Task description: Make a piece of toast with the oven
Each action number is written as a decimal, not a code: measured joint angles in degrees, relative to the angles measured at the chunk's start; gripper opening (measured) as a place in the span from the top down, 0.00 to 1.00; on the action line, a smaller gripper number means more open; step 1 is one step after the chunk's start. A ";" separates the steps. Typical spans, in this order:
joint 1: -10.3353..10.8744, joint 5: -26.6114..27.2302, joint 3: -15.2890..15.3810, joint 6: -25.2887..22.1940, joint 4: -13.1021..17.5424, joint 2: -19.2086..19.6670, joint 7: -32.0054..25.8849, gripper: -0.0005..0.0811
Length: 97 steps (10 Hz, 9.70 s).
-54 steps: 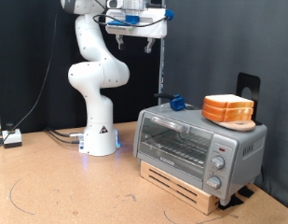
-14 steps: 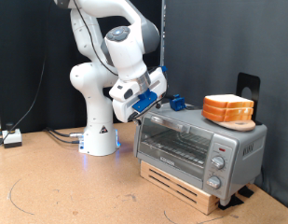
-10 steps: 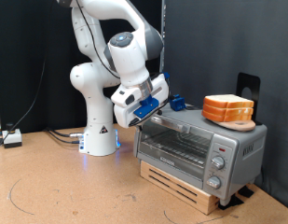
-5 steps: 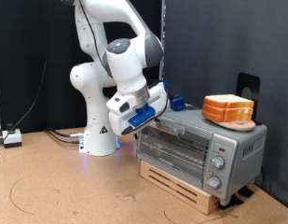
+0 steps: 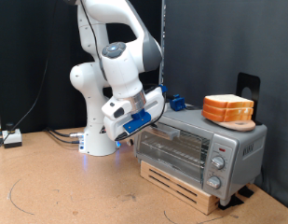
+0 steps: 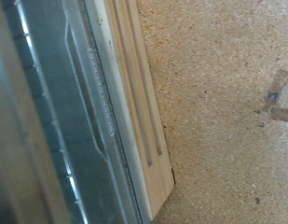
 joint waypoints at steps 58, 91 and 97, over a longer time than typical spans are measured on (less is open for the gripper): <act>-8.58 5.87 6.97 -33.08 5.65 -34.59 -61.26 0.00; -2.36 22.48 37.81 1.65 -16.46 -27.94 -63.42 0.41; -2.88 20.45 37.81 1.50 -16.36 -28.02 -63.51 0.41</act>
